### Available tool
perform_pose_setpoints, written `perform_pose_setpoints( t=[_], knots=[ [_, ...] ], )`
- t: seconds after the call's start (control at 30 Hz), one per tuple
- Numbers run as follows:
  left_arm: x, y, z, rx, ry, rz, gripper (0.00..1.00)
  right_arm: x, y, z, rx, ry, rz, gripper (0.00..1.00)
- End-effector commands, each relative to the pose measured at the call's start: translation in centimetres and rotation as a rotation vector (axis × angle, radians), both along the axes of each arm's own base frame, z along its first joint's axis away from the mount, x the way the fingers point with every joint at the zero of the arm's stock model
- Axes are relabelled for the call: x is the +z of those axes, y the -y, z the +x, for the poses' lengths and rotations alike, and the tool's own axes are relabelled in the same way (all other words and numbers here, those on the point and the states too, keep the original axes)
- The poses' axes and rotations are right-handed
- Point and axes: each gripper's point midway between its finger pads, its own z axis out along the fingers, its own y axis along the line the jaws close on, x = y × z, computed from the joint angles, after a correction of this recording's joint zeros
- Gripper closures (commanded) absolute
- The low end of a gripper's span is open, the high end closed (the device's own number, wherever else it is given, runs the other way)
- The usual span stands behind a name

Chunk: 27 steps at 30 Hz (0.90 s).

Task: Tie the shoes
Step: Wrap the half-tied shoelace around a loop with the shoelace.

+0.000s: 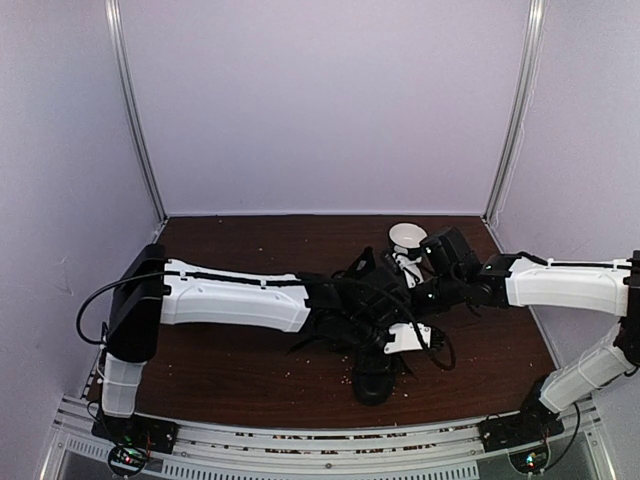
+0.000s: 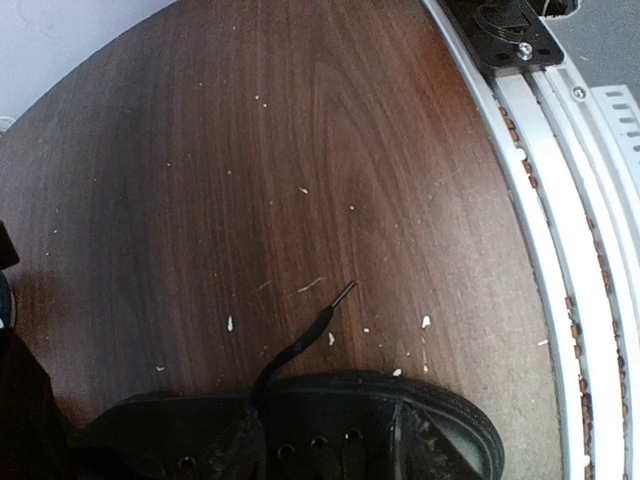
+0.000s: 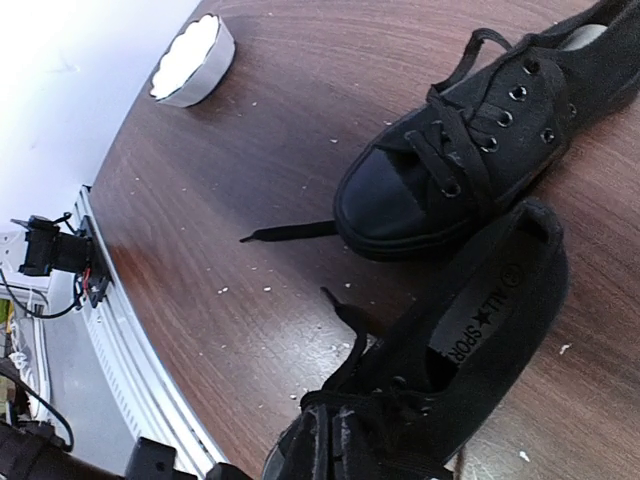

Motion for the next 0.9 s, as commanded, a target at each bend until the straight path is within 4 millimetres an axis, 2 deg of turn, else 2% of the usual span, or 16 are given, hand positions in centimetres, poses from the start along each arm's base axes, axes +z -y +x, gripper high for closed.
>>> perform_pose_setpoints(
  t=[0.0, 0.07, 0.13, 0.2, 0.23, 0.33, 0.43, 0.5, 0.6, 0.67, 0.73, 0.8, 0.87],
  knots=[
    [8.2, 1.5, -1.3, -0.063, 0.037, -0.220, 0.55, 0.9, -0.8, 0.2, 0.014, 0.010, 0.037, 1.00],
    [9.8, 0.3, -2.1, -0.081, 0.027, -0.257, 0.61, 1.0, -0.9, 0.1, 0.017, 0.011, 0.041, 1.00],
    [11.1, -1.9, -2.7, -0.090, 0.028, -0.316, 0.66, 1.0, -0.9, 0.1, 0.018, 0.012, 0.041, 1.00],
    [12.2, -3.4, -2.7, -0.090, 0.023, -0.386, 0.68, 1.0, -0.9, 0.1, 0.021, 0.011, 0.041, 1.00],
    [12.1, -4.3, -2.3, -0.074, 0.009, -0.397, 0.69, 1.0, -1.0, 0.1, 0.023, 0.012, 0.043, 1.00],
    [11.2, -6.6, 0.8, 0.046, -0.034, -0.426, 0.70, 1.0, -1.1, 0.1, 0.028, 0.011, 0.046, 1.00],
    [9.6, -8.3, 5.0, 0.171, -0.028, -0.451, 0.69, 1.0, -1.2, 0.1, 0.031, 0.012, 0.049, 1.00],
    [8.3, -8.2, 6.5, 0.205, 0.001, -0.429, 0.65, 1.0, -1.1, 0.1, 0.030, 0.011, 0.047, 1.00],
    [7.0, -6.6, 7.2, 0.185, -0.008, -0.376, 0.62, 1.0, -1.1, 0.0, 0.031, 0.010, 0.048, 1.00],
    [6.9, -5.6, 7.3, 0.166, -0.025, -0.377, 0.61, 1.2, -1.1, 0.1, 0.030, 0.013, 0.051, 1.00],
    [6.9, -5.0, 7.1, 0.148, -0.030, -0.410, 0.64, 1.3, -1.1, 0.0, 0.029, 0.015, 0.053, 1.00],
    [6.8, -4.8, 6.9, 0.131, -0.038, -0.432, 0.72, 1.4, -1.1, 0.0, 0.029, 0.017, 0.057, 1.00],
    [5.9, -4.5, 6.8, 0.122, -0.057, -0.417, 0.77, 1.5, -1.2, 0.0, 0.030, 0.018, 0.059, 1.00]
  ],
)
